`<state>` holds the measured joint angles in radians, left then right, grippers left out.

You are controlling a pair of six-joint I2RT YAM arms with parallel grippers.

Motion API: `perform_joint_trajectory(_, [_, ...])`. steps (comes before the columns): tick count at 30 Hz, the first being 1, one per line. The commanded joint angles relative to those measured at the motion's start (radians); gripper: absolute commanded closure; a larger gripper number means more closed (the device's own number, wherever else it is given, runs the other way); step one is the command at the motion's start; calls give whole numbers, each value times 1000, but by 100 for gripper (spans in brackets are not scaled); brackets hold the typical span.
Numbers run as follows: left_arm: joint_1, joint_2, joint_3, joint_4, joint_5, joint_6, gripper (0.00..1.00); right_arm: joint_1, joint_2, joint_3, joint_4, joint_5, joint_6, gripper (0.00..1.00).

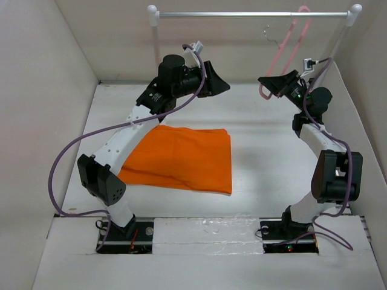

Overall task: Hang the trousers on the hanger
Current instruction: Pick up the hanger from the clothesline, then place the trousers on the hanger.

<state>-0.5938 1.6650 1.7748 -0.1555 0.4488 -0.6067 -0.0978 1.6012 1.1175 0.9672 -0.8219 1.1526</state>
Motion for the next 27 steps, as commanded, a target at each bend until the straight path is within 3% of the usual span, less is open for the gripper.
perform_joint_trajectory(1, [-34,24,75,53,22,30,55,-10,-69,-59,153,-66,-14,73])
perform_joint_trajectory(7, [-116,100,121,47,-41,97,55,-10,-131,-188,130,-115,-60,73])
perform_joint_trajectory(15, [-202,171,69,143,-170,142,57,47,-247,-359,-155,-145,-258,74])
perform_joint_trajectory(27, [-212,237,6,252,-225,98,61,109,-348,-458,-323,-163,-367,77])
